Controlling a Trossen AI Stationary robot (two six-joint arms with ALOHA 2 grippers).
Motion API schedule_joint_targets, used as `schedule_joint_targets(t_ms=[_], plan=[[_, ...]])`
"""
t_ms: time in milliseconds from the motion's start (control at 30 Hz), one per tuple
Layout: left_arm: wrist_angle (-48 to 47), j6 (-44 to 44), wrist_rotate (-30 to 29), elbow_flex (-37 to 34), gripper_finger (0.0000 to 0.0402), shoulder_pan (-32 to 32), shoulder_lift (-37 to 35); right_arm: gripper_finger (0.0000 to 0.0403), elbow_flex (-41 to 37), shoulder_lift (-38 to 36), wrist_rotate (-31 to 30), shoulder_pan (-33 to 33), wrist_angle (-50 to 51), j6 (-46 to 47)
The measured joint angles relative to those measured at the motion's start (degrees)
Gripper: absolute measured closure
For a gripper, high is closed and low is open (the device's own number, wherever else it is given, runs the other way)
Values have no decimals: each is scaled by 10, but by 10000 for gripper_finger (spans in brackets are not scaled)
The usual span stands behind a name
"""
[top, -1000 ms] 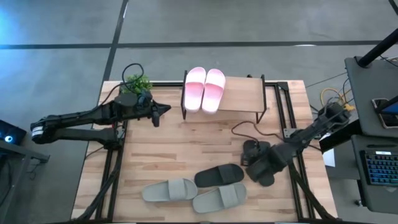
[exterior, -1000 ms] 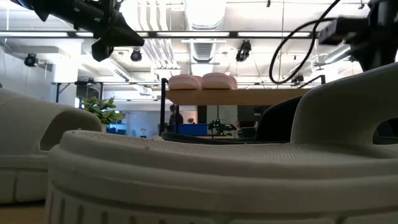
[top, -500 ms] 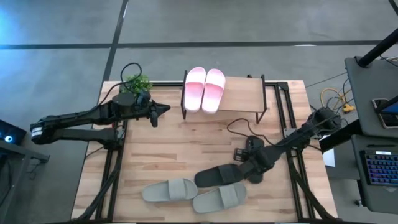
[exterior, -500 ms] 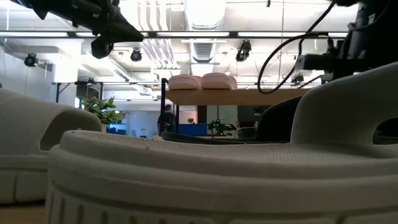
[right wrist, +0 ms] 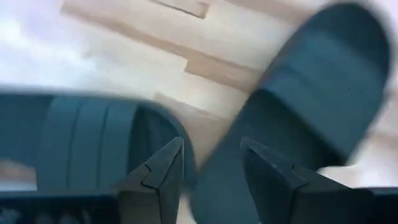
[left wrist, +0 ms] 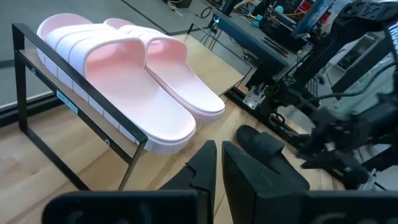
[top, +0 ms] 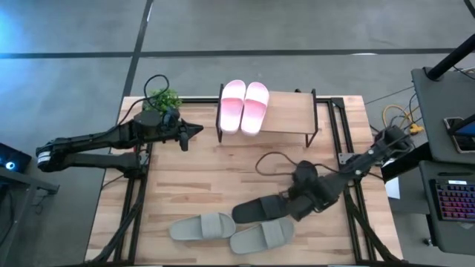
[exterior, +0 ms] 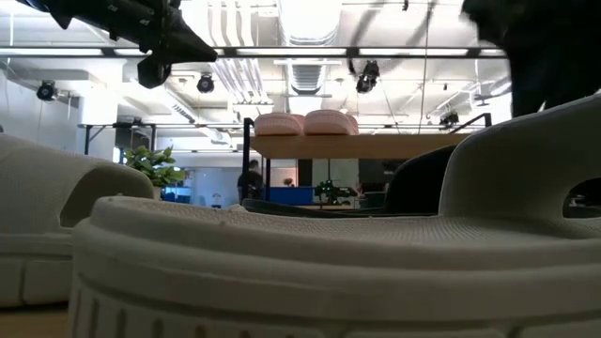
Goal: Pick and place slides into the shelf
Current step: Put the right black slide on the shelf
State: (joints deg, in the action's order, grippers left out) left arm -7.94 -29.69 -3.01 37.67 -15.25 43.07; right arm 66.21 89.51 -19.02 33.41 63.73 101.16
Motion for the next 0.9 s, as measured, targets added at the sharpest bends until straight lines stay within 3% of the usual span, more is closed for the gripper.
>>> schedule_joint_targets(t_ms=[267,567,733,900], plan=[[0,0,0,-5,391,0,1,259,45,27,-2,22,237,-237],[0,1,-1,-6,391,0,1,243,32,60,-6,27,227,-353],[0,1,-4,-6,391,0,1,225,24,72,-9,29,221,-356],[0,14,-4,-6,391,0,1,206,7,73,-52,25,161,-369]])
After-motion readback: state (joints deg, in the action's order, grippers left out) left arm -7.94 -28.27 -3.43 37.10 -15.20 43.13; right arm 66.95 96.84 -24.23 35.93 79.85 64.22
